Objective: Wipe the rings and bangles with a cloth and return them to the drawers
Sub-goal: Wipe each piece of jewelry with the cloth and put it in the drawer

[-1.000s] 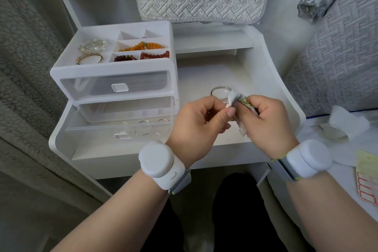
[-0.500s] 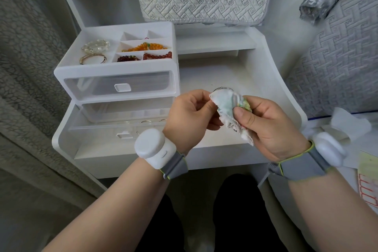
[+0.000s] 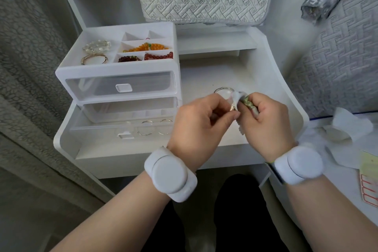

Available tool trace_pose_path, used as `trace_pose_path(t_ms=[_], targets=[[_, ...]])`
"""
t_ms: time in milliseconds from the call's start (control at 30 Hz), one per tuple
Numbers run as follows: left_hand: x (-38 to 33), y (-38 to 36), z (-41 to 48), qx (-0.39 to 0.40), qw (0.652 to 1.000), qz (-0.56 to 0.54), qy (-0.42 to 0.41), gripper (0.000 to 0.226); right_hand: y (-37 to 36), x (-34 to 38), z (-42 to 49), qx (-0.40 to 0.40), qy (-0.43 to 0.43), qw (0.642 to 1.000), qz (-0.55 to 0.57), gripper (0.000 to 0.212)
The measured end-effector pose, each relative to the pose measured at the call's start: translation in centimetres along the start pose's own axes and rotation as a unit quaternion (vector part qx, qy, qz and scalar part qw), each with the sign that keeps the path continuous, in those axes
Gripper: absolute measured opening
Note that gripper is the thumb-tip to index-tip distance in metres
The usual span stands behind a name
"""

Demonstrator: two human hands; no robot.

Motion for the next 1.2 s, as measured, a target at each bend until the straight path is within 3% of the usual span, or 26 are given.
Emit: trace_pose_path(t_ms=[267, 400, 500, 567, 633, 700, 900, 1067, 1200], targets=[[2.5, 2.6, 0.2, -0.053, 0.992, -0.045, 0.107, 0.012, -2.1, 0.5, 0.0, 0.139, 0.001, 0.974, 0.18, 0.035], [3.6, 3.0, 0.0, -0.04, 0.979, -0.115, 0.164, 0.008, -4.6, 1.3, -0.4, 0.222, -0.05, 0.915, 0.334, 0.059], [4.1, 4.0, -0.3, -0.043, 0.971, -0.154, 0.178, 0.013, -6.5, 2.2, -0.7, 0.255, -0.105, 0.864, 0.422, 0.042], [4.1, 5.1, -0.4, -0.054, 0.977, -0.125, 0.166, 0.014, -6.8, 2.4, -0.6, 0.235, -0.102, 0.886, 0.387, 0.04], [3.9, 6.7, -0.6, -0.075, 0.985, -0.06, 0.143, 0.017, -6.5, 2.8, -0.3, 0.178, -0.048, 0.951, 0.248, 0.046], [3.6, 8.5, -0.8, -0.091, 0.99, 0.015, 0.108, 0.017, -6.7, 3.6, -0.2, 0.129, -0.009, 0.98, 0.154, 0.043], [3.0, 14.5, -0.6, -0.095, 0.969, 0.228, 0.025, 0.005, -7.3, 4.5, -0.4, 0.076, 0.044, 0.992, 0.09, 0.044], [5.0, 19.7, -1.0, -0.067, 0.932, 0.354, 0.047, 0.006, -10.7, 5.6, -1.8, 0.152, 0.068, 0.984, 0.062, 0.038], [7.4, 21.1, -0.8, 0.005, 0.898, 0.432, 0.08, 0.008, -12.2, 6.9, -2.3, 0.145, 0.142, 0.979, 0.011, 0.038]])
Point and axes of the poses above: each hand's wrist, its own z-axis towards the middle knuckle, its own y-axis out of the back of the hand, x = y × z, the point moved 9 cm from there along z, towards the middle knuckle, and after that the axes turned 11 degrees about -y, right-handed, at the moved point
